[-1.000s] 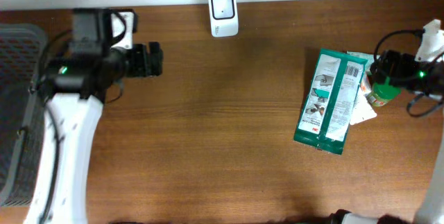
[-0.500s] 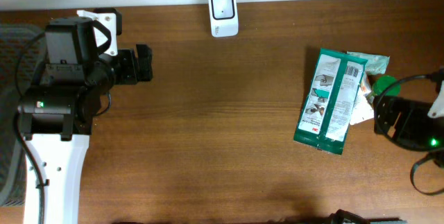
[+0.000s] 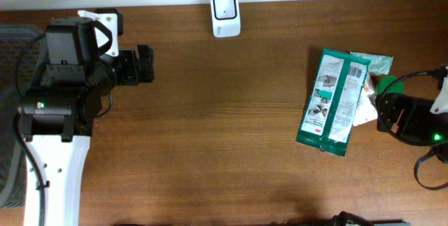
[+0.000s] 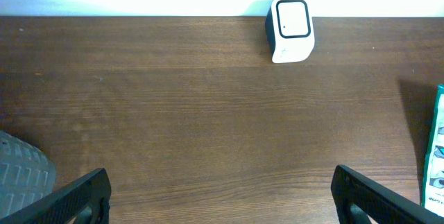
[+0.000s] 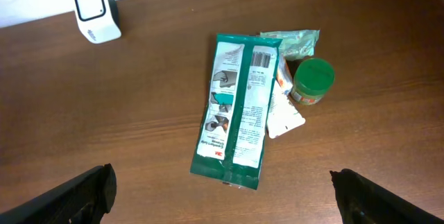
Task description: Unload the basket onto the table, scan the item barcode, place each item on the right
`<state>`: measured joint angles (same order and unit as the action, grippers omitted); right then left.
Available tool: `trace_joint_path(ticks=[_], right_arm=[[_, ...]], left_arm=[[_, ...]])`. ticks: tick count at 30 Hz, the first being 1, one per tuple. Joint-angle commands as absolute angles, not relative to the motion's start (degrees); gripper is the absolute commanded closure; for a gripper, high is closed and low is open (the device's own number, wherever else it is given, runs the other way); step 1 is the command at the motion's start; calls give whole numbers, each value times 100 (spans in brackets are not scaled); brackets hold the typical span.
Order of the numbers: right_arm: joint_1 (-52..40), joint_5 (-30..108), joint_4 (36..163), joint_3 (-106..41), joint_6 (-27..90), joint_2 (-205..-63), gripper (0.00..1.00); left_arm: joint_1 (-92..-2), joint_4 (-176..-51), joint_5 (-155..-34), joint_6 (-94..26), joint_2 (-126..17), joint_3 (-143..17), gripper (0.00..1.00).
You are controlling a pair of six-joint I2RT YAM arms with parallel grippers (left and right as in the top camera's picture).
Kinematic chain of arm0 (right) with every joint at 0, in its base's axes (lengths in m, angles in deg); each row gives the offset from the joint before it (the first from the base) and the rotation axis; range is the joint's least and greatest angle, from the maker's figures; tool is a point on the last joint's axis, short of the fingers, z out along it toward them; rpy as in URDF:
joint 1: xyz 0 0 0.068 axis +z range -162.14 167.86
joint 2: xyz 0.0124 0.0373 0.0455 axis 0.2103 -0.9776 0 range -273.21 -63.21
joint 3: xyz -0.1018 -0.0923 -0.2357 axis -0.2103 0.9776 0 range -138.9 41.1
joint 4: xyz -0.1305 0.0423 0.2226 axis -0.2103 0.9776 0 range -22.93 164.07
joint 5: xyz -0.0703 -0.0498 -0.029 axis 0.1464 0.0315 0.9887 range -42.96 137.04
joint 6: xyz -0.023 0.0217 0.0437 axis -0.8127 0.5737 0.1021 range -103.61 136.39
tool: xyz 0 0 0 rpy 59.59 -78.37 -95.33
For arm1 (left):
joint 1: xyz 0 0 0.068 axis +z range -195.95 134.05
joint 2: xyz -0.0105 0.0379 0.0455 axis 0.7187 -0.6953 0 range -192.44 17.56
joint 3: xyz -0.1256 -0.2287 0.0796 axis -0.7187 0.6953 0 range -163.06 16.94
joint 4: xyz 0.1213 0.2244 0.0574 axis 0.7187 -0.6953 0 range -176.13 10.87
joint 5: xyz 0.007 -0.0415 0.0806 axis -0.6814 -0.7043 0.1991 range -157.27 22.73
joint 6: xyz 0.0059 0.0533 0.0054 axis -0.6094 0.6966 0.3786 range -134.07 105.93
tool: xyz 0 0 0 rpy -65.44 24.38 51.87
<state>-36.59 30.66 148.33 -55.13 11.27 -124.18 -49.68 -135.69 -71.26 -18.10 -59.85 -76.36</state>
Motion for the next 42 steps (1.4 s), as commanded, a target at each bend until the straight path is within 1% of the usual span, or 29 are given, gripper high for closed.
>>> trace_joint_path(ticks=[1,3,5,11,16,20,24,27,32,35,42], right_arm=[[-3403,3304,14701,-5360,1085,-12257,2],[-2916,3514,13958,-4831,1085,-11911,2],[-2618,3575,13222,-4214,1085,-11559,2],[-1941,3527,10492,-1674,1087,-10182,2],[-1425,3527,8258,623,1090,-8716,2],[-1045,3592,6942,2188,1087,-7582,2],[-826,3719,6302,3208,1090,-6886,2],[-828,3695,6140,3744,1136,-6493,2],[-837,3702,6260,4050,1131,-6340,2],[-839,3702,7121,4078,1140,-6340,2],[-839,3719,7076,4078,1151,-6340,2]], left_arm=[[-4937,-13584,-7045,-1701,-5935,-7708,1],[-4937,-13584,-7045,-1701,-5935,-7708,1],[-4937,-13584,-7045,-1701,-5935,-7708,1],[-4937,-13586,-7045,-1701,-5935,-7708,1],[-4937,-13584,-7045,-1701,-5935,-7708,1],[-4941,-13586,-7045,-1701,-5935,-7708,1],[-4941,-13584,-7045,-1701,-5935,-7708,1],[-4941,-13584,-7045,-1701,-5935,-7708,1],[-4941,-13584,-7043,-1701,-5935,-7708,1],[-4941,-13584,-7043,-1701,-5935,-7708,1],[-4941,-13586,-7045,-1701,-5935,-7708,1]])
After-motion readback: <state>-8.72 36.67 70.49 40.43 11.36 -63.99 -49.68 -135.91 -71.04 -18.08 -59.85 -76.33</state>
